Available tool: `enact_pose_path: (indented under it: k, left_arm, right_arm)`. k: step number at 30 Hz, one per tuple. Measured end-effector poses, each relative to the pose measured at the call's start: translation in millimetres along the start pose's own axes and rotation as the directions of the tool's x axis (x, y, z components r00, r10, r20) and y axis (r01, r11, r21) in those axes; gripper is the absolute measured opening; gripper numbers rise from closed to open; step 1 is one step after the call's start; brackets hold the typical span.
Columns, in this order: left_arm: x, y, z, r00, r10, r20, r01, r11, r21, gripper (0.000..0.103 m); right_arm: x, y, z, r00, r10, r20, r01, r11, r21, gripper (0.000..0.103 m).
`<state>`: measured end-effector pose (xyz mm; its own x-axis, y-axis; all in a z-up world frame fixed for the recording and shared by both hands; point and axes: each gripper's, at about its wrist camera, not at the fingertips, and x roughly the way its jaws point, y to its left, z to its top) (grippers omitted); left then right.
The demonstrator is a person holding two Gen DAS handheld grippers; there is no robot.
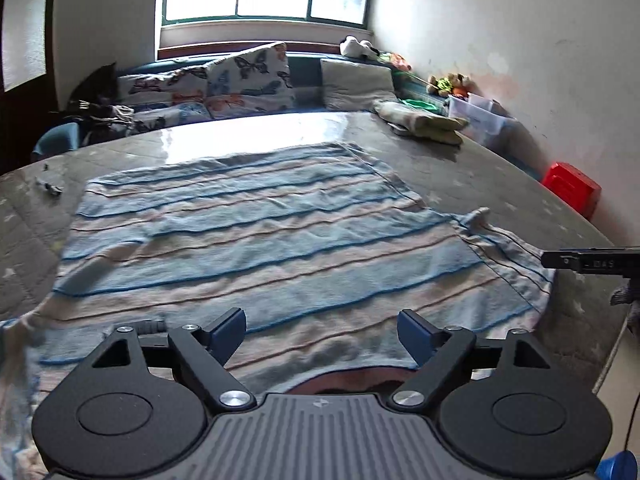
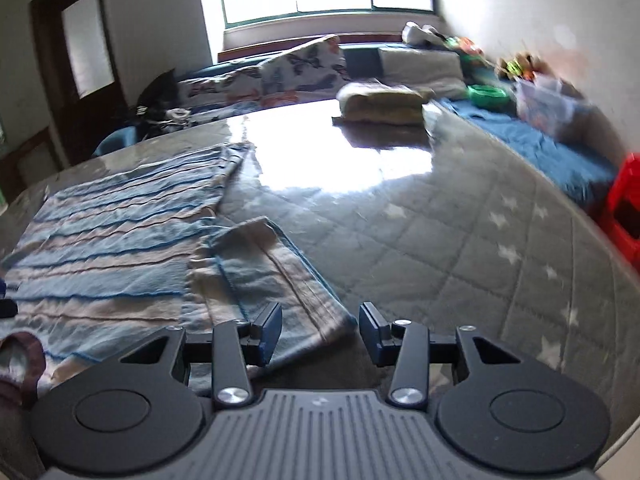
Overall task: Fold clothes
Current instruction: 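Grasp the striped shirt side with the right gripper and fold it inward over the body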
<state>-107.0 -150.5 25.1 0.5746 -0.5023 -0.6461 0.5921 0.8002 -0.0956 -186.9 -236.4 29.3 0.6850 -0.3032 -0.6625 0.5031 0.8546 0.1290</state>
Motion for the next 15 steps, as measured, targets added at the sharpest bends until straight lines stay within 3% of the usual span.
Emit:
enact_pose_path:
  k: [2, 6, 11, 15]
  left_arm:
    - [3, -5, 0, 1.000, -0.009, -0.006, 0.009, 1.000, 0.009, 0.086]
    - [7, -13, 0, 1.000, -0.017, -0.007, 0.017, 0.999, 0.029, 0.087]
    - [10, -19, -1, 1.000, -0.026, -0.014, 0.026, 0.998, 0.049, 0.087]
    - [11, -19, -4, 0.999, -0.026, -0.019, 0.027, 0.998, 0.057, 0.088]
  right_arm:
    - [3, 0, -3, 1.000, -0.012, 0.003, 0.012, 1.000, 0.019, 0.040]
    - [4, 1, -2, 1.000, -0.001, 0.009, 0.000, 0.999, 0.038, 0.015]
    - [-6, 2, 5, 0.999, 0.022, 0.042, -0.024, 0.999, 0.041, 0.011]
    - [-23, 16, 18, 0.993, 0.087, 0.081, -0.087, 0.996, 0.005, 0.010]
